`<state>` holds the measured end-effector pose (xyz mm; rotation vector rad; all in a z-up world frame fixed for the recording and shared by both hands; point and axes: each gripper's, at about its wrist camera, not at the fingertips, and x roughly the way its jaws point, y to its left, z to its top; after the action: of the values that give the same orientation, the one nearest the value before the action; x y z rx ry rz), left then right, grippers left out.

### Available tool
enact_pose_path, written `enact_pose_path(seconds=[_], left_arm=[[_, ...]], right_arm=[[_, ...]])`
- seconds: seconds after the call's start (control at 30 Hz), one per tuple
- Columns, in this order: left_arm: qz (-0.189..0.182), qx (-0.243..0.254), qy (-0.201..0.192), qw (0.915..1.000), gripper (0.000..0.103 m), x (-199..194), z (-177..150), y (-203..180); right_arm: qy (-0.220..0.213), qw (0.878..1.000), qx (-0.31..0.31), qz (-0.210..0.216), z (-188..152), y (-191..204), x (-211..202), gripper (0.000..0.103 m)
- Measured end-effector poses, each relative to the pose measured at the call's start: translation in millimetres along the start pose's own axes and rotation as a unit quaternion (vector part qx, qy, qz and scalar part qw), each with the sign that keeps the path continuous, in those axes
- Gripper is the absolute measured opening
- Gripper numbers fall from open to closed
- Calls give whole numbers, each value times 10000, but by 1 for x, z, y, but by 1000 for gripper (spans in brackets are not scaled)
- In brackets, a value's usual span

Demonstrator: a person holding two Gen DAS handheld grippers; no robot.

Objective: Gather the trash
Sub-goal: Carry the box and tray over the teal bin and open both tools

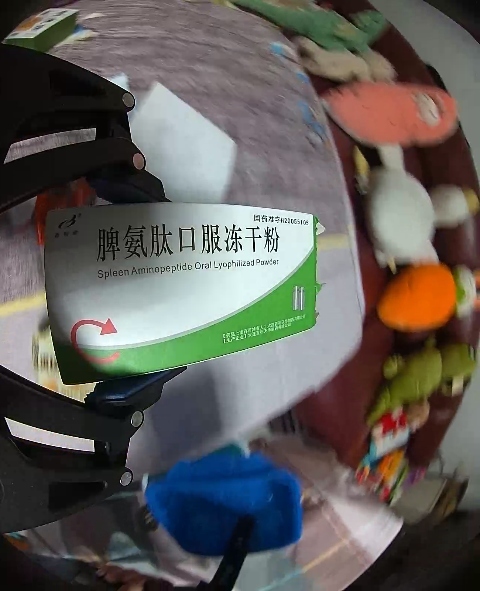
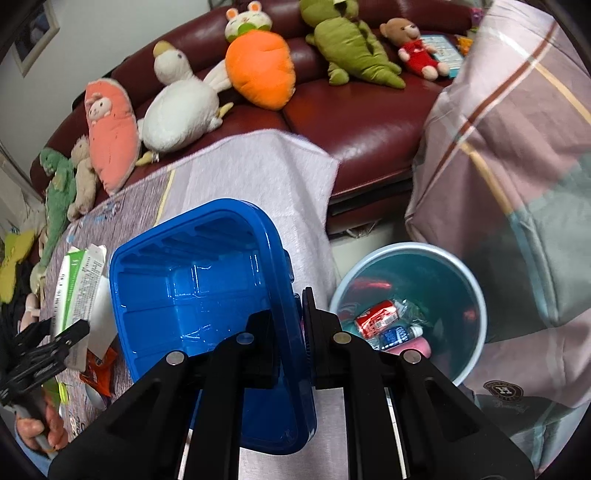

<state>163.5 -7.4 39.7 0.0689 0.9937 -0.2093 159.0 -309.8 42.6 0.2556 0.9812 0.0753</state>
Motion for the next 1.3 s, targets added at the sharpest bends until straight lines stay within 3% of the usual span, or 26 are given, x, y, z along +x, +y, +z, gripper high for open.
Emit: enact_pose_path(seconds=[0.2,0.4,0.6,0.8,0.97,1.3], left_arm=[[-628,747,180,9951,75,17,9,-90],[-1190,1362,678,9812,75,53,6,-176],[-1425,1693,1168,9682,75,97,-3,-235],[-1255,1806,1505,9638,81,141,-7,-263],[-1217,1709,1613,9643,86,156,-5,-258],[-1324,1326,1446,9716,86,137,2,-229]], right_arm=[[-371,9973,525,-356,-4,-64,-38,10],[-514,9900,1040,-802,-11,-129,-55,10],[-475,9844,1331,-1052,-17,-172,-54,10],[-459,9807,1482,-1187,-16,-195,-48,10],[-366,9806,1494,-1218,-16,-201,-35,11],[-219,9814,1370,-1330,-11,-195,-16,12]])
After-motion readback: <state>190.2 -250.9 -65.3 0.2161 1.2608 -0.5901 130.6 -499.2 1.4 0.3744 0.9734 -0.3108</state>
